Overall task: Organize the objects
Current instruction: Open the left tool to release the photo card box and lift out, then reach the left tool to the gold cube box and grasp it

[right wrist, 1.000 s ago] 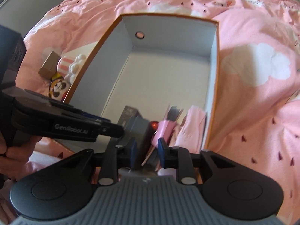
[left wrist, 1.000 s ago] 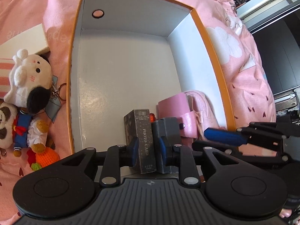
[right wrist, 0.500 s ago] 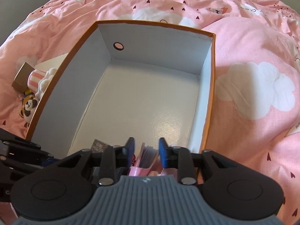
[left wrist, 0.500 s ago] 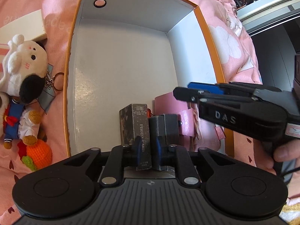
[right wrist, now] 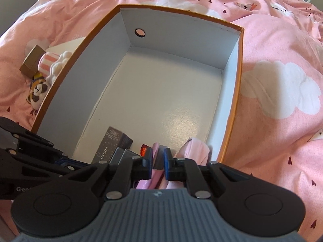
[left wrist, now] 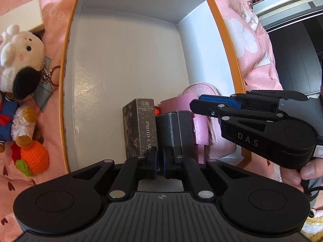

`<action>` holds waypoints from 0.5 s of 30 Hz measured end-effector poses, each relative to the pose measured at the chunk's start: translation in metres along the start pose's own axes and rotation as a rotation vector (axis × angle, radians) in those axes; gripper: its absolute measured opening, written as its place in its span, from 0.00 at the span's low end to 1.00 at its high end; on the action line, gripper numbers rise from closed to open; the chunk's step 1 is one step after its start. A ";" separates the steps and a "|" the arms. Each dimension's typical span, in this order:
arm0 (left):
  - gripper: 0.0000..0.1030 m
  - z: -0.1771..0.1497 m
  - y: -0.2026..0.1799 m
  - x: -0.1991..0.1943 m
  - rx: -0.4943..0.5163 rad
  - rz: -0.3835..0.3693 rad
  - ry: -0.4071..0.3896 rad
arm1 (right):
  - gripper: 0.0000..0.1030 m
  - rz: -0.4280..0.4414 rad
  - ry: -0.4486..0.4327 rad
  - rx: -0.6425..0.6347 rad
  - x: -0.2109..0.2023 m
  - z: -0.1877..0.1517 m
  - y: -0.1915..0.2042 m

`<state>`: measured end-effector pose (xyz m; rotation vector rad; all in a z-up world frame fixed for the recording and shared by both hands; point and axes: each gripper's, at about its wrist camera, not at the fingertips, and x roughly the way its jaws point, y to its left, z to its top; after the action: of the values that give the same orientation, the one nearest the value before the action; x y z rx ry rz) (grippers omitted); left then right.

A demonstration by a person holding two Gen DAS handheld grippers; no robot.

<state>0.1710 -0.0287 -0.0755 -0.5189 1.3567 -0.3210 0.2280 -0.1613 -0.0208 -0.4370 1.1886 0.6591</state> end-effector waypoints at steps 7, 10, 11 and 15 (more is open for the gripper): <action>0.14 -0.009 -0.007 -0.014 0.070 0.052 -0.102 | 0.21 -0.045 -0.119 0.031 -0.022 -0.009 0.015; 0.16 -0.013 -0.011 -0.025 0.103 0.081 -0.161 | 0.32 -0.068 -0.189 0.046 -0.032 -0.012 0.022; 0.18 -0.015 -0.013 -0.030 0.115 0.085 -0.186 | 0.37 -0.068 -0.214 0.055 -0.036 -0.013 0.025; 0.19 -0.021 -0.016 -0.052 0.145 0.103 -0.279 | 0.37 -0.032 -0.298 0.107 -0.046 -0.016 0.036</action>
<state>0.1420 -0.0195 -0.0258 -0.3562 1.0763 -0.2498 0.1826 -0.1560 0.0183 -0.2559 0.9269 0.6065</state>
